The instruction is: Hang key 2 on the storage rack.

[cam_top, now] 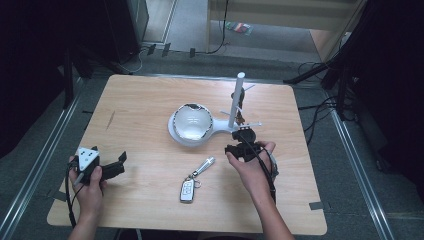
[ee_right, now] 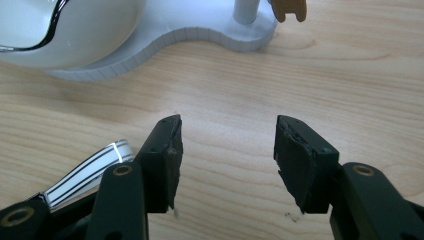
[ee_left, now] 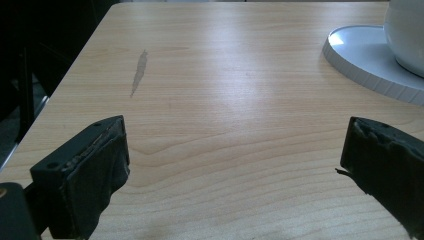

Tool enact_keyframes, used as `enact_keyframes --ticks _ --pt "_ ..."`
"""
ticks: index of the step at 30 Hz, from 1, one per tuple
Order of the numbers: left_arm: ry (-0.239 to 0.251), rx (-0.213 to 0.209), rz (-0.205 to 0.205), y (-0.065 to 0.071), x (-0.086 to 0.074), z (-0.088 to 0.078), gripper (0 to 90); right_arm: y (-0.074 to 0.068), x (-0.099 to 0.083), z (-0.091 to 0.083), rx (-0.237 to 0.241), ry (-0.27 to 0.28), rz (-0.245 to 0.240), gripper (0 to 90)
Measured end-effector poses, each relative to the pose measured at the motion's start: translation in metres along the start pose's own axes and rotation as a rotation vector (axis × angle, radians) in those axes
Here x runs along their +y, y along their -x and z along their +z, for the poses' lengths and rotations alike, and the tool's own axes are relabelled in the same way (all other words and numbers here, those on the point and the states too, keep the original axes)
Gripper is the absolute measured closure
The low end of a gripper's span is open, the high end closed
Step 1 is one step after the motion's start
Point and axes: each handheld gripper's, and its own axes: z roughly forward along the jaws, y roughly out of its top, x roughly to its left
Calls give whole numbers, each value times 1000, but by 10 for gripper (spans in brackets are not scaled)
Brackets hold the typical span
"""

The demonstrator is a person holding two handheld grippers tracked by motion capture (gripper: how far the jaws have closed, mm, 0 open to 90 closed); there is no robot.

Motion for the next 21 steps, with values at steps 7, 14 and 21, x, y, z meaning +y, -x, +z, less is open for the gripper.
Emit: enact_keyframes --ticks 7,14,21 --pt "0 0 4 1 0 0 0 -6 -7 6 8 -36 -7 460" --pt "2 1 7 1 0 0 0 -14 -13 11 26 -65 -13 463" --pt "-4 8 24 3 0 1 0 -23 -17 15 46 -92 -18 472"
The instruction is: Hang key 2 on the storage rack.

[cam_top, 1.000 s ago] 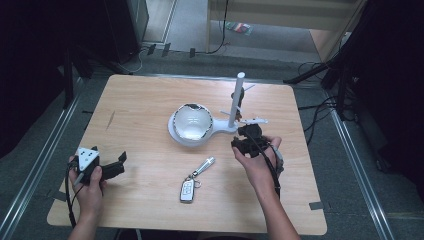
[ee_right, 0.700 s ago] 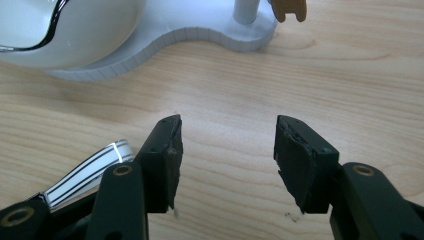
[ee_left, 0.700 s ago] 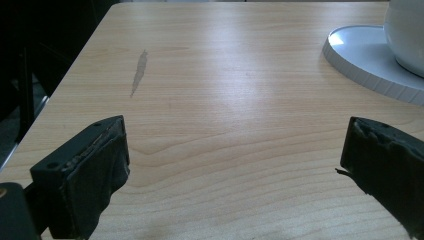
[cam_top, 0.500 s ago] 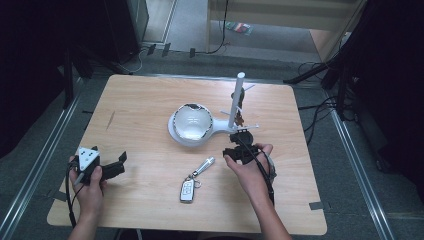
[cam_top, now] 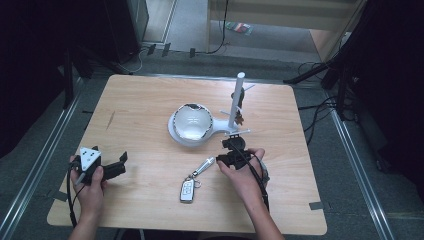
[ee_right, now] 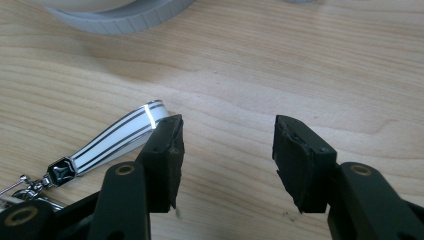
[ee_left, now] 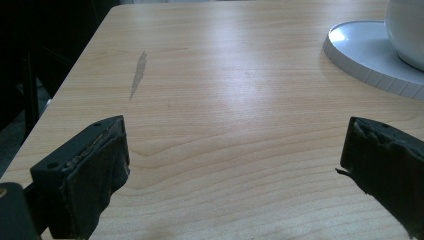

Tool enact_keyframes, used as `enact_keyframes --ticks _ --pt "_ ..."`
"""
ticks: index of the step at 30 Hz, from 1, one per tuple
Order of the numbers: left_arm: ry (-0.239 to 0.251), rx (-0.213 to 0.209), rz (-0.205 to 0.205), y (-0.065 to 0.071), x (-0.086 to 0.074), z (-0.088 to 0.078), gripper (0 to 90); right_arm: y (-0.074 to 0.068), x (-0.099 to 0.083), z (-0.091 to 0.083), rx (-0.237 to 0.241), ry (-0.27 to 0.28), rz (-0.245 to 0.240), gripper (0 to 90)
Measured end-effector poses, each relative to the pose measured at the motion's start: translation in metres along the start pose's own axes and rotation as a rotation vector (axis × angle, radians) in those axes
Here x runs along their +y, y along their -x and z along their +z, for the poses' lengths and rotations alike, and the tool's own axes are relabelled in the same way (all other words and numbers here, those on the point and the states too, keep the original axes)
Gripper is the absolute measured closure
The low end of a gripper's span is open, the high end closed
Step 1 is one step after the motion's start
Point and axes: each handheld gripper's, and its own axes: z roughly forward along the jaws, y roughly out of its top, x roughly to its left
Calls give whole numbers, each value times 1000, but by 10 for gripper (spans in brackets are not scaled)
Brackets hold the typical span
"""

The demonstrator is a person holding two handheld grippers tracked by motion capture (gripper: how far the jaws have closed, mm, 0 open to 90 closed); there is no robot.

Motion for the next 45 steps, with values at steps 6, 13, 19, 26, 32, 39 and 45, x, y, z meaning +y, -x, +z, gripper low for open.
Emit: enact_keyframes --ticks 6,13,19,26,32,39,45 --pt "2 -2 0 0 0 0 0 -10 -3 3 32 -31 -2 486" --pt "4 1 -5 0 0 0 0 -20 -3 8 64 -56 0 489" --pt "5 2 -7 0 0 0 0 -26 -2 12 95 -83 14 491" --pt "6 2 -8 0 0 0 0 -32 -1 16 128 -109 37 521" --pt "5 2 -10 0 0 0 0 -36 0 21 158 -136 67 551" --pt "5 2 -12 -1 0 0 0 -39 2 27 183 -154 85 576" --pt "4 2 -11 -1 0 0 0 -42 3 29 193 -147 106 593"
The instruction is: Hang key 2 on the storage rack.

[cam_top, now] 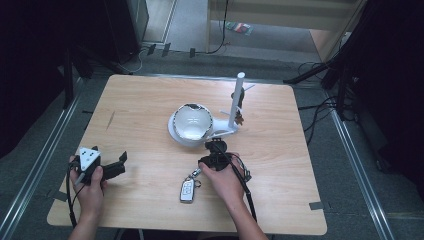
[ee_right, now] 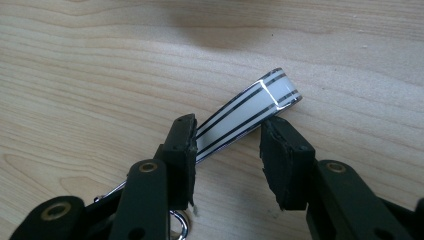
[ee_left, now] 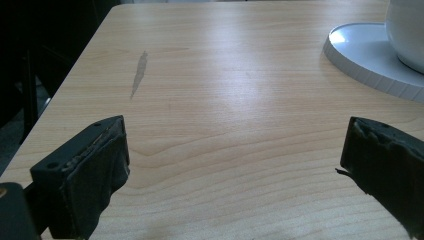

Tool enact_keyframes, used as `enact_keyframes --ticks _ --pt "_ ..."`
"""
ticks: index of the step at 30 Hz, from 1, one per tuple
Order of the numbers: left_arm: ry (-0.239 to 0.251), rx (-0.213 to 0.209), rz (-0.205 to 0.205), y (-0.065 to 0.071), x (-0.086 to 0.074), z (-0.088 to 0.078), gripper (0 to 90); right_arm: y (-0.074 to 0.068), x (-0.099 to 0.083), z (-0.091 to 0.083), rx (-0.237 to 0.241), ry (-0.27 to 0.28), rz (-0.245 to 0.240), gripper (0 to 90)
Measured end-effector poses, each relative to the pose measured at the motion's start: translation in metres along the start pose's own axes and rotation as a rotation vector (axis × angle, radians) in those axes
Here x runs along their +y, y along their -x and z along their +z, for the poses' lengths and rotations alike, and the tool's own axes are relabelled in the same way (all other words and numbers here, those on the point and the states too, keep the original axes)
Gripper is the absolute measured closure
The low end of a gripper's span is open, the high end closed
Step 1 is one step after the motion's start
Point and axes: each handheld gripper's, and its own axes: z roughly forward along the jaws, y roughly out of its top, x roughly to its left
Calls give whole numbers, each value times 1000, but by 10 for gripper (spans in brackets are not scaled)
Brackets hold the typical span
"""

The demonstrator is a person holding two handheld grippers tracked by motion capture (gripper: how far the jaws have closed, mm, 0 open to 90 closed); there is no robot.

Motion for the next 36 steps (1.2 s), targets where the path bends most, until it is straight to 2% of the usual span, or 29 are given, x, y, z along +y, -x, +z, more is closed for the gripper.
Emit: enact_keyframes --ticks 10,16,21,24,30,36 --pt "-1 1 2 0 0 0 0 -4 3 7 -10 5 -1 601" --pt "-3 -1 3 0 0 0 0 -8 5 11 -14 4 22 595" --pt "-3 -1 3 0 0 0 0 -10 8 13 -23 0 34 633" --pt "-3 -1 2 0 0 0 0 -10 9 13 -26 1 35 670" --pt "-4 -1 2 0 0 0 0 -11 7 9 -59 20 21 800" --pt "-6 -1 4 1 0 0 0 -11 7 5 -48 33 -23 900"
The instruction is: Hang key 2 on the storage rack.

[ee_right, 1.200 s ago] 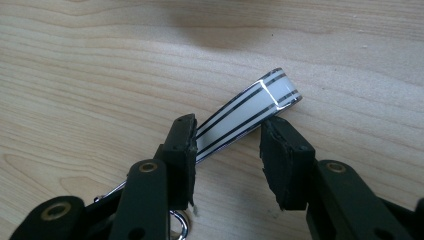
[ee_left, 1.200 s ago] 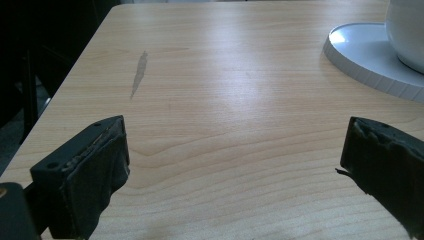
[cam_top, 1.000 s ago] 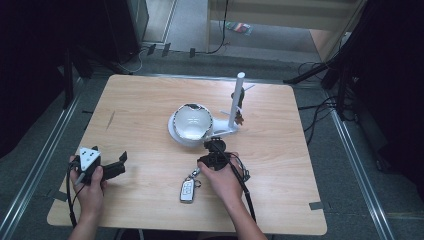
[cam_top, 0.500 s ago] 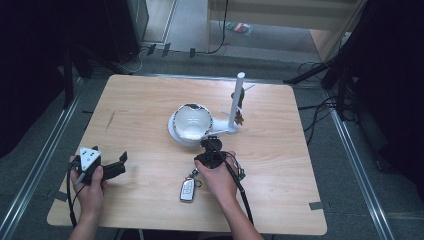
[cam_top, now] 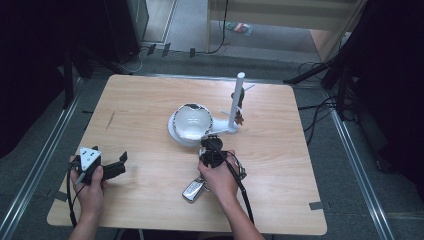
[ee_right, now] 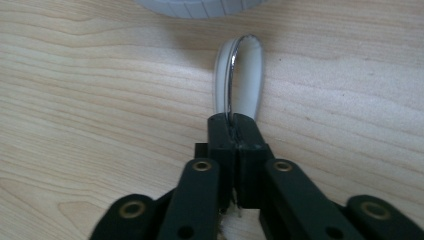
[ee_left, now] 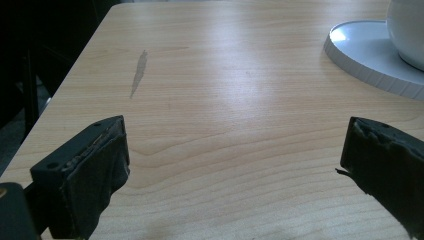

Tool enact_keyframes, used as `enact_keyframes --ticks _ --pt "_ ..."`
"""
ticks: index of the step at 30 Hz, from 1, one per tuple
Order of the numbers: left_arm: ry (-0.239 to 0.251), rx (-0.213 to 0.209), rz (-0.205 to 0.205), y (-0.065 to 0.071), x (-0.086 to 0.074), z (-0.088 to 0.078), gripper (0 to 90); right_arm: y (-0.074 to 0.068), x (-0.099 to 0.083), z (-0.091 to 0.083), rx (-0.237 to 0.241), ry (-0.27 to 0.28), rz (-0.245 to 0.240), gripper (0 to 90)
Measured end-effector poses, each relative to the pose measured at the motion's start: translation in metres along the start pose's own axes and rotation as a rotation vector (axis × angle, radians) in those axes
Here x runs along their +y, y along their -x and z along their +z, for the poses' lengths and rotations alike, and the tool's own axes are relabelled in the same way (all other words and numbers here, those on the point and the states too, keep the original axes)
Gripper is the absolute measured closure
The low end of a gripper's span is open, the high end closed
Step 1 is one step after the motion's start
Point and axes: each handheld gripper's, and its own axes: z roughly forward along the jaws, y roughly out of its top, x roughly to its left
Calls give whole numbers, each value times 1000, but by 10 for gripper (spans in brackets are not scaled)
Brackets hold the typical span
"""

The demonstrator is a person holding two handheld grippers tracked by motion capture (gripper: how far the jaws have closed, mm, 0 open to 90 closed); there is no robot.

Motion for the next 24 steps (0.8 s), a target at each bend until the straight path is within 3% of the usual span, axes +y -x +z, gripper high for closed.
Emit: enact_keyframes --ticks 9,24 --pt "1 -2 -2 0 0 0 0 -8 -2 1 -24 -6 -88 900" --pt "1 -1 -3 -1 0 0 0 -15 4 6 -57 -44 -131 897"
